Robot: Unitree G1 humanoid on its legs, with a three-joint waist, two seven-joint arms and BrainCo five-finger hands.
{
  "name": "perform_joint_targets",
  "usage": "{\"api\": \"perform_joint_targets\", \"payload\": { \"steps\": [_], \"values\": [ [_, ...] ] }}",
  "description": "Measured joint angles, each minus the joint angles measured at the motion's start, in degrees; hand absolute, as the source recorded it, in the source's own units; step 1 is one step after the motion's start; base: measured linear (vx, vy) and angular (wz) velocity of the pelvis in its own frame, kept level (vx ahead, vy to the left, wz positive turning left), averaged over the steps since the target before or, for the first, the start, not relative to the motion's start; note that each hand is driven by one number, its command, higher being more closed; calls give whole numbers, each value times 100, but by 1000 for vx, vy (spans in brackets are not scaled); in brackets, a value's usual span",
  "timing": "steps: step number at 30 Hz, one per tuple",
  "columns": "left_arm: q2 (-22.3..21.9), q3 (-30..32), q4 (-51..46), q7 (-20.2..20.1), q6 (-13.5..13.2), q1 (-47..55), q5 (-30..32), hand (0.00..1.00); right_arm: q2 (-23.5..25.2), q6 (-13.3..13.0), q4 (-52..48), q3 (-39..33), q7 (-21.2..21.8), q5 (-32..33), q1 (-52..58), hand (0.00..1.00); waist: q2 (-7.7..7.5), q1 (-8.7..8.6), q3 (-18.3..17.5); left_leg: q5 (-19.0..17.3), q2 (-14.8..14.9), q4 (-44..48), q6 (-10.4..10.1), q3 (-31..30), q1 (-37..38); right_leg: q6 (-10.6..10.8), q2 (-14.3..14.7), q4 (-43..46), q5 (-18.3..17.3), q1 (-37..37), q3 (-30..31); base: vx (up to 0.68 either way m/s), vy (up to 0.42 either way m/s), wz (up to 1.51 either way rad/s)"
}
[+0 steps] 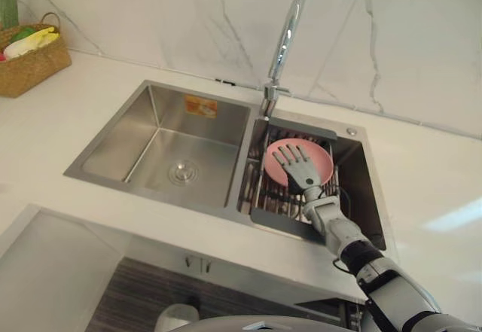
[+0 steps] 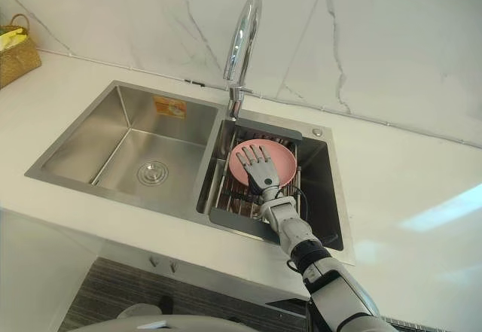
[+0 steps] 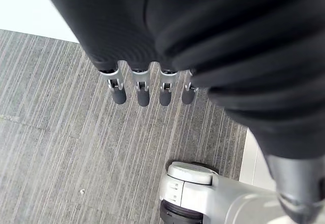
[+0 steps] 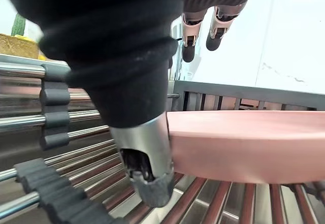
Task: Walk over to the sink, pick up the cup, carry it to the dishwasher, place the cup inside the dishwasher, then close the dishwasher door
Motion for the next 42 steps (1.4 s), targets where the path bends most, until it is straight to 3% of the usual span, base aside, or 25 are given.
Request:
{"api": "perform_joint_targets", "payload": {
  "steps": [5, 10, 12, 14, 22, 24, 33, 34, 39, 42],
  "values": [
    [-16, 4, 12, 110, -5, 1, -7, 0, 133, 307, 10, -173, -168, -186, 17, 0, 38, -11, 25, -5, 0, -1, 8, 9, -1, 19, 1, 0, -22, -6, 8, 0, 0, 0],
    [-47, 41, 20, 209, -32, 4, -9, 0, 149, 336, 11, -203, -404, -161, 27, 0, 50, -12, 35, -22, -1, -1, 33, 6, -3, -18, 1, 0, -54, -4, 0, 0, 0, 0],
    [-54, 55, 25, 209, -68, 3, -8, 0, 176, 422, -9, -248, -857, -142, 33, 0, 57, -16, 39, -23, -3, -1, 35, 5, -4, -18, -1, 0, -55, -3, -1, 0, 0, 0],
    [-83, 58, 23, 208, -130, 1, -6, 0, 269, 678, -9, -585, -1218, -99, 33, 0, 106, -3, 70, -29, -15, -1, 43, -3, -7, -8, -11, 0, -63, -1, -6, 0, 0, 2],
    [-128, 58, 19, 210, -203, -1, -3, 0, 268, 853, -95, -730, -1820, 465, 33, 0, 120, 2, 78, -25, -51, 0, 49, -44, -7, 53, -46, 2, -51, 28, -65, 0, 0, 4],
    [-129, 57, 12, 209, -202, -5, -2, 0, 275, 835, -114, -816, -1778, 467, 33, 0, 118, -9, 77, -26, -58, 1, 47, -42, -5, 56, -54, 3, -58, 44, -108, 7, 2, 7],
    [-114, 53, 30, 212, -229, -2, -4, 0, 275, 973, 78, -852, -747, 598, 34, 0, 95, 11, 86, -23, -58, -5, 38, -46, 49, 30, -98, 185, -177, 40, -119, -24, 10, 1],
    [-101, 54, 41, 212, -230, -1, -6, 0, 274, 999, 119, -824, -523, 702, 31, 100, 74, 14, 95, -17, -54, -6, 31, -41, 45, 36, -98, 182, -187, 38, -119, -72, 23, 0],
    [-75, 57, 106, 208, -221, 6, -5, 0, 257, 1071, 296, -811, -144, 839, 23, 100, 6, 39, 60, -38, -34, -6, 63, 76, 27, 42, -107, 166, -187, 40, -132, -20, 13, 2],
    [-54, 55, 128, 207, -209, 5, -3, 0, 252, 1052, 296, -796, -140, 985, 23, 100, -25, 32, 52, -27, -40, -6, 47, 112, 20, 41, -120, 162, -177, 33, -128, 27, 13, -1]
  ]
}}
